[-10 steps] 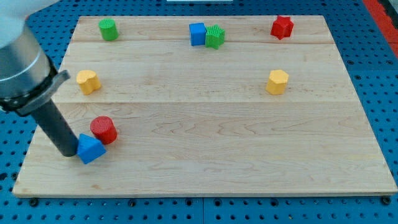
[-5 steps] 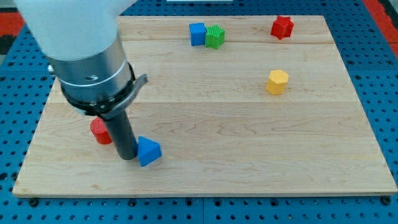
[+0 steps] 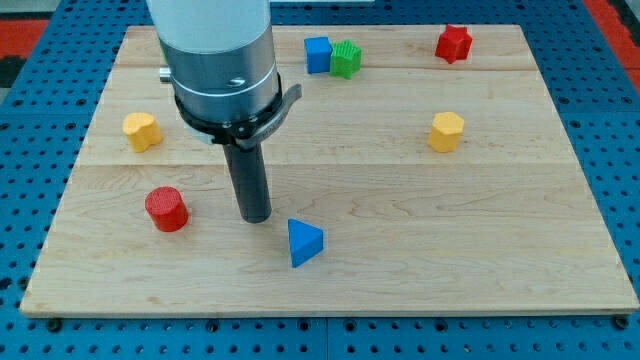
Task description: Move the red circle towards the bottom left
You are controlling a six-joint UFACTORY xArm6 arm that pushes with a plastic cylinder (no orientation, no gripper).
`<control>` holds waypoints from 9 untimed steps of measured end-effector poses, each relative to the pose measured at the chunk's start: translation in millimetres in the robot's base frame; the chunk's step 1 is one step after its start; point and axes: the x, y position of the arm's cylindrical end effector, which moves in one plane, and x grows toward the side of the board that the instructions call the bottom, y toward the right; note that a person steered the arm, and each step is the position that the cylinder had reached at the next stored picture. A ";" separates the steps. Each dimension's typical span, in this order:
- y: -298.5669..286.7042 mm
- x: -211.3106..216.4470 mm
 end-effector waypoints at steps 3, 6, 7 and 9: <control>-28.0 -26.4; -54.7 -3.4; -88.9 -3.4; -97.3 -4.3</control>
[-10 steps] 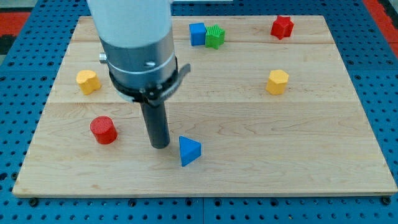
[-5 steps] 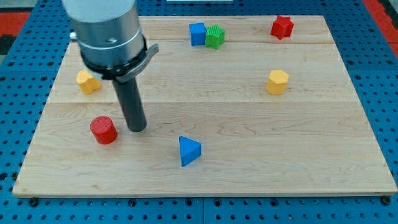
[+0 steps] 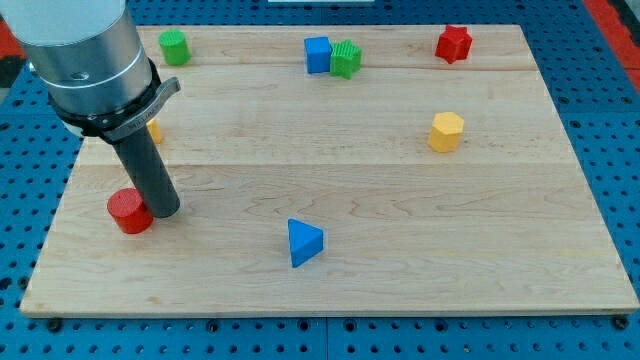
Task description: Move the red circle towards the bottom left
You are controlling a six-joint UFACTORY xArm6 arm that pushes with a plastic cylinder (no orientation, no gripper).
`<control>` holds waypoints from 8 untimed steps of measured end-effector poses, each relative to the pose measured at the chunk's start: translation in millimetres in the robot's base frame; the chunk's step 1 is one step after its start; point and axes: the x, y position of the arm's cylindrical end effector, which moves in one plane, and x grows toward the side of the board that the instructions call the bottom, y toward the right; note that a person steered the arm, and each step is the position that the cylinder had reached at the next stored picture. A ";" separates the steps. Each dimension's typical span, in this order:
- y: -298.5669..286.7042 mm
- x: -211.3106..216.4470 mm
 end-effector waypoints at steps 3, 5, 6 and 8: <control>-13.0 -39.7; -20.2 -27.5; -36.7 -4.3; -18.5 -1.0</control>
